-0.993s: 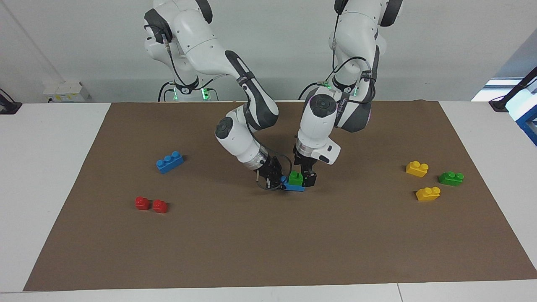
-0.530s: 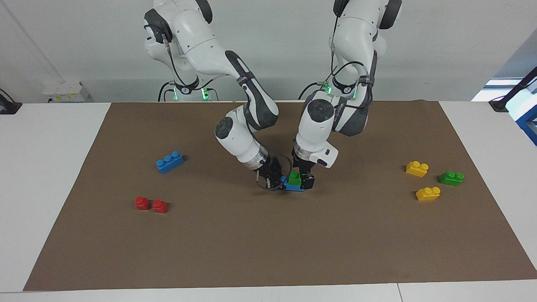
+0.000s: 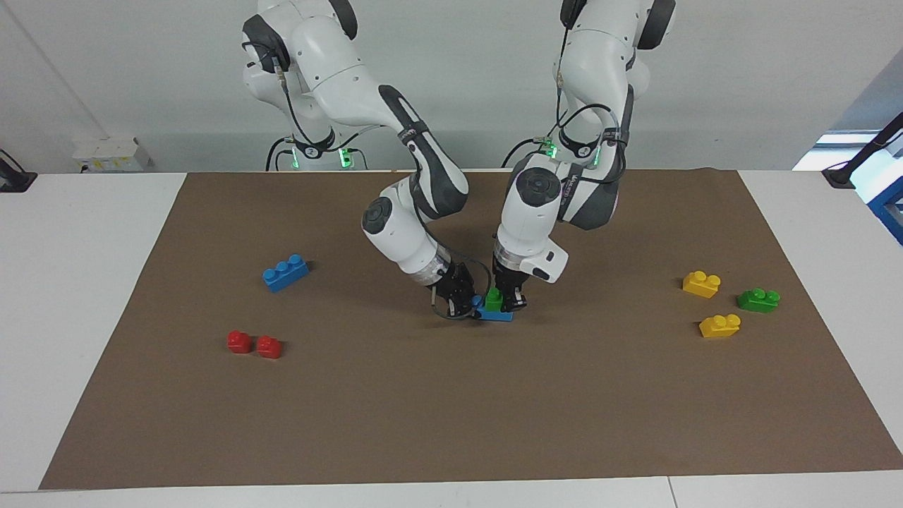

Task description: Remove green block with left arm and hold with right

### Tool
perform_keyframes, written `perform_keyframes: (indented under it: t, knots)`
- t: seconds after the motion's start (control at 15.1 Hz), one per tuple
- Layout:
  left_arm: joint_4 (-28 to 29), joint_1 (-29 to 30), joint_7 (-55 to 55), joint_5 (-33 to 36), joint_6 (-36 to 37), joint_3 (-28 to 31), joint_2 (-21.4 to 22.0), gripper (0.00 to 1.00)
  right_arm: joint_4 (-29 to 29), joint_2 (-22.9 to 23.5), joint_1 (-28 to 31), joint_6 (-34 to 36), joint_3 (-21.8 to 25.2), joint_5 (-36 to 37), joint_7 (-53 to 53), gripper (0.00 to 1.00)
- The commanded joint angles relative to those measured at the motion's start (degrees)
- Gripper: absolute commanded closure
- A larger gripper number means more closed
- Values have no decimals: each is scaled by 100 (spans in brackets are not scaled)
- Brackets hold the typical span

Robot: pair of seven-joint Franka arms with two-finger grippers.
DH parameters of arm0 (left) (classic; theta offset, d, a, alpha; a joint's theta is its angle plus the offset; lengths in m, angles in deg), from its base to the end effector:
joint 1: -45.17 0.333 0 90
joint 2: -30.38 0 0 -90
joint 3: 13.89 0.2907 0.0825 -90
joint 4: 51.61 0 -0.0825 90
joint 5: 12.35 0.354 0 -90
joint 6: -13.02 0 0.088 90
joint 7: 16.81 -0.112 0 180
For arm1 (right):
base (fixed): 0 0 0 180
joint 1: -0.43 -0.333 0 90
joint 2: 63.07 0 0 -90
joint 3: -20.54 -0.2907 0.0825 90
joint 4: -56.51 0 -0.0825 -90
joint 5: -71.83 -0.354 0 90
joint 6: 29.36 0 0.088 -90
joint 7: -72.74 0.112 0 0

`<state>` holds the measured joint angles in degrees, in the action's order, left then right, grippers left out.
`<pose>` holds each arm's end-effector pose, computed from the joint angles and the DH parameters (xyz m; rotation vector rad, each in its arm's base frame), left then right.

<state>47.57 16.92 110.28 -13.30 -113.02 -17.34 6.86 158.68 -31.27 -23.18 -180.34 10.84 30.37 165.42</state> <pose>0.5361 -0.3280 0.3386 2.0535 2.2908 -0.0401 0.5558 0.3348 0.2678 -1.7672 1.9475 0.4612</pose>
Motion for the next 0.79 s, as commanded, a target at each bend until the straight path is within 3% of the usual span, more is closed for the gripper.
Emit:
perform_keyframes:
  t: [0.0, 0.73]
  knots:
    - [-118, -40, 114, 60, 228, 38, -3, 100, -56, 36, 66, -72, -40, -2, -4, 82]
    - [-136, 92, -70, 16, 966, 38, 734, 100, -74, 1, 93, -46, -40, -11, 5, 82]
